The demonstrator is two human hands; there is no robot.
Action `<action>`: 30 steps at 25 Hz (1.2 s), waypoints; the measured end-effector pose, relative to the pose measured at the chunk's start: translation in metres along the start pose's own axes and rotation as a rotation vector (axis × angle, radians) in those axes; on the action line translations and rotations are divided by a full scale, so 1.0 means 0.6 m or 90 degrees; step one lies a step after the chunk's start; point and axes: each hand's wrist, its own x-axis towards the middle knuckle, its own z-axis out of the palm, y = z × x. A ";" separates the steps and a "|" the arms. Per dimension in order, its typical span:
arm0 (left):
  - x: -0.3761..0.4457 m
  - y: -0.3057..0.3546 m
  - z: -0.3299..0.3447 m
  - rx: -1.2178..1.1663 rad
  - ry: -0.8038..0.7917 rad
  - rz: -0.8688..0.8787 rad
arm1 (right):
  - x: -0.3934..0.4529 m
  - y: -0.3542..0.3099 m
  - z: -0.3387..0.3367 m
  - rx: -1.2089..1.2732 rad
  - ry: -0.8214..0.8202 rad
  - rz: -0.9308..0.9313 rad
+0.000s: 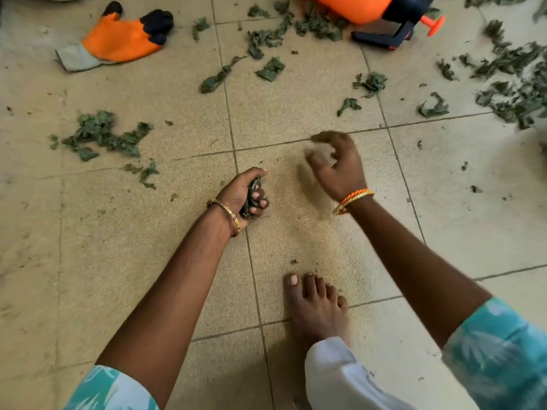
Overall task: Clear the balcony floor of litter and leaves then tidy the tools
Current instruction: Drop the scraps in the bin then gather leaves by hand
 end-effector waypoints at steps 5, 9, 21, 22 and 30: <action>0.017 0.043 0.024 0.019 -0.012 0.008 | 0.151 0.047 -0.060 -0.246 -0.068 0.099; 0.034 0.073 0.036 0.030 -0.019 0.008 | 0.179 0.066 -0.024 -0.302 -0.046 0.039; 0.088 0.068 0.129 0.071 -0.091 0.070 | 0.083 0.012 -0.030 0.063 0.039 0.019; 0.092 0.070 0.141 0.078 -0.096 0.083 | 0.076 0.004 -0.034 0.112 0.033 0.028; 0.108 0.090 0.179 0.093 -0.017 0.082 | 0.121 0.040 -0.092 0.017 0.115 0.049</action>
